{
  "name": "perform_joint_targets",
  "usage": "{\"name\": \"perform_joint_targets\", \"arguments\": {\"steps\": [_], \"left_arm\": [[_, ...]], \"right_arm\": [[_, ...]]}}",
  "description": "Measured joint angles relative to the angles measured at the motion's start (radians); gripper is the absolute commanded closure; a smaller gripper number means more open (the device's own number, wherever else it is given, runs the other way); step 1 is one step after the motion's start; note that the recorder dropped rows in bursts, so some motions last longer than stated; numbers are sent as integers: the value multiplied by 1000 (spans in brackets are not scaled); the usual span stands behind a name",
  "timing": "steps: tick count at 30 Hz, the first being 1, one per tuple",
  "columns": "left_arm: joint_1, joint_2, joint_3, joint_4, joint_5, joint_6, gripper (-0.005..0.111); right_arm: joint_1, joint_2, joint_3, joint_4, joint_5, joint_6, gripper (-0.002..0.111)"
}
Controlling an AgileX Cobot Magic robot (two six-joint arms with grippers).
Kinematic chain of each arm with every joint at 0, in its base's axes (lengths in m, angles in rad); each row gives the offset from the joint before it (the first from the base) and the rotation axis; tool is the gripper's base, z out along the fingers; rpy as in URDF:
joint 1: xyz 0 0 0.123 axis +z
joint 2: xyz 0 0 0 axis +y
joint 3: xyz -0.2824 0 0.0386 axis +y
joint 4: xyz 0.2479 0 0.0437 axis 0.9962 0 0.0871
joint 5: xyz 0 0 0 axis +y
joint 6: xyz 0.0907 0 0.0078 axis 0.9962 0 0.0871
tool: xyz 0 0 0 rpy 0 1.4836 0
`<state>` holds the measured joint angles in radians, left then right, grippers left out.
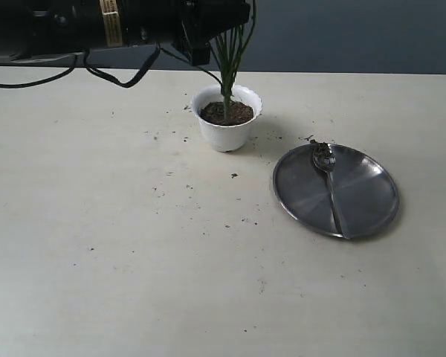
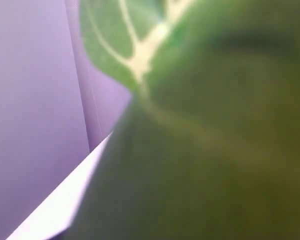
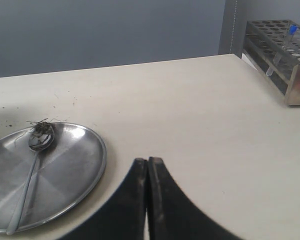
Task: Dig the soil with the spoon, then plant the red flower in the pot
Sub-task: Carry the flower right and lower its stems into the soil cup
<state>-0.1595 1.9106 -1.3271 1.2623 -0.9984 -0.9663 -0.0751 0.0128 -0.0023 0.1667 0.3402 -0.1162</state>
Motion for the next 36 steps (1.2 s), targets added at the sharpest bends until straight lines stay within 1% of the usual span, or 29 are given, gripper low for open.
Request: {"name": "perform_joint_targets", "arguments": {"steps": [6, 9, 18, 25, 28, 36], "left_arm": [[59, 89, -102, 2, -102, 4, 106], [77, 126, -150, 5, -127, 6, 106], [79, 236, -286, 30, -161, 27, 106], [80, 365, -431, 34, -169, 36, 106], [80, 387, -457, 46, -169, 36, 106], [88, 432, -463, 79, -189, 29, 106]], "right_arm": [[0, 0, 0, 0, 0, 0, 109], [0, 0, 0, 0, 0, 0, 109], [0, 0, 0, 0, 0, 0, 109], [0, 0, 0, 0, 0, 0, 109], [0, 0, 0, 0, 0, 0, 109], [0, 0, 0, 0, 0, 0, 109]]}}
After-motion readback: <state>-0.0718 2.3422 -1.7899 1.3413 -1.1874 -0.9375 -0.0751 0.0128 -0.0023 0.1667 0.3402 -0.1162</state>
